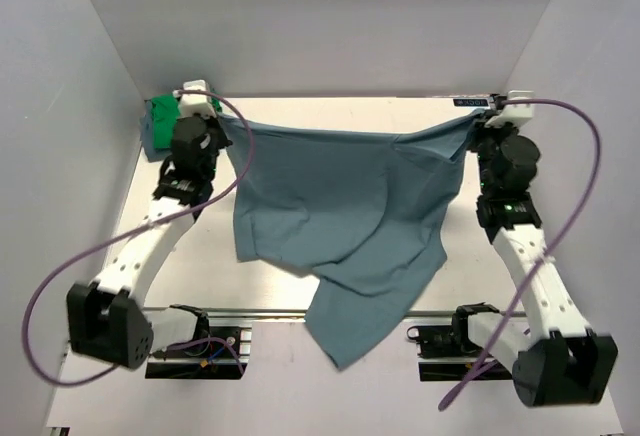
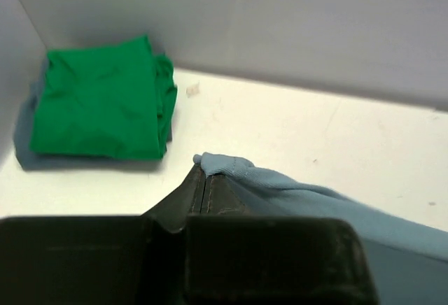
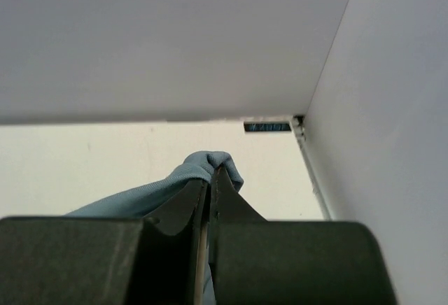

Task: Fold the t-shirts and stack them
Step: Flatten out the tshirt

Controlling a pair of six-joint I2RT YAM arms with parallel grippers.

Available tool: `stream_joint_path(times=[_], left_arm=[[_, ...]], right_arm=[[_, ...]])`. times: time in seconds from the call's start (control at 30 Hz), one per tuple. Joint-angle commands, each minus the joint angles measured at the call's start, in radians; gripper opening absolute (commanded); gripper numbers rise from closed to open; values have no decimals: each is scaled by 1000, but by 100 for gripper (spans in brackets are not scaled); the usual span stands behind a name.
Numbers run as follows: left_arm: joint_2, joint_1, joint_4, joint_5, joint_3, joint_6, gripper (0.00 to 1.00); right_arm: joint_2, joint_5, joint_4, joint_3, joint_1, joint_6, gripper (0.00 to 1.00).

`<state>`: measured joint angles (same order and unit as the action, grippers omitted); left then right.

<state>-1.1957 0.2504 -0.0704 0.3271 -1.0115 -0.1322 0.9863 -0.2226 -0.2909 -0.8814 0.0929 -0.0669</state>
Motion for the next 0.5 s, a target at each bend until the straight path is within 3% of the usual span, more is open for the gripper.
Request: stream_joint_path(times=[0.0, 0.23, 0.47], left_arm=[[-79, -10, -169, 85, 5, -35, 0], [-347, -10, -272, 116, -74, -24, 0], [-618, -10, -272, 171, -275, -3, 0]], right_arm=[[81, -11, -235, 18, -5, 12, 0], [317, -7, -309, -56, -4, -48, 0], [597, -60, -306, -227, -4, -85, 0]])
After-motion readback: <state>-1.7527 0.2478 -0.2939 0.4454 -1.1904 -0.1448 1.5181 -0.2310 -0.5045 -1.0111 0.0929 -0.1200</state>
